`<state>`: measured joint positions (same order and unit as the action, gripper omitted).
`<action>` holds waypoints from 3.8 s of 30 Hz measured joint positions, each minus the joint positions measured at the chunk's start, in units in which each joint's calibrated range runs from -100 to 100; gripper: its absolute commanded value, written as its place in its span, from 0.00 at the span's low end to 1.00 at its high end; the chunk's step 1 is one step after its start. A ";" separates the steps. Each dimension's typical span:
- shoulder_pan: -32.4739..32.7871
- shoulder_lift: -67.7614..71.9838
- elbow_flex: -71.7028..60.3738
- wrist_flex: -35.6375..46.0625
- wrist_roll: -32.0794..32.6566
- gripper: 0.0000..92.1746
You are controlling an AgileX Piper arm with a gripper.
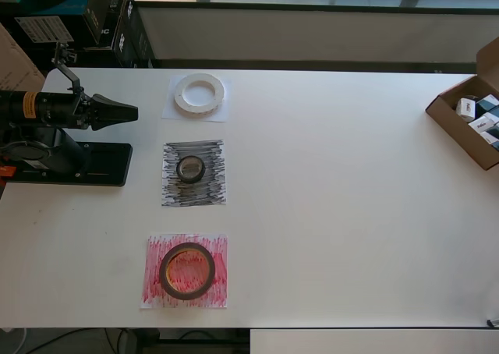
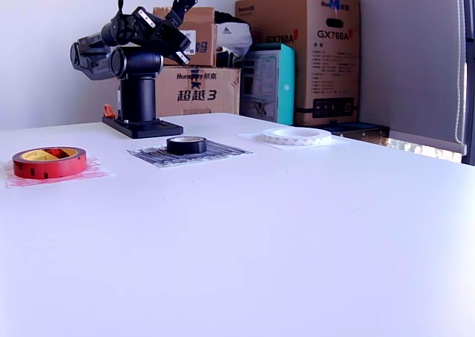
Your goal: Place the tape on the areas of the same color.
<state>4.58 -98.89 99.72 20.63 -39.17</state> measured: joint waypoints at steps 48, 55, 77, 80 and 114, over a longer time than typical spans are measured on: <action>0.00 0.00 0.00 0.00 0.00 0.00; 0.00 0.00 0.00 0.00 0.00 0.00; 0.00 0.00 0.00 0.00 -0.09 0.00; 0.00 0.00 0.00 0.00 -0.09 0.00; 0.00 0.00 0.00 0.00 0.00 0.00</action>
<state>4.58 -98.89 99.72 20.63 -39.16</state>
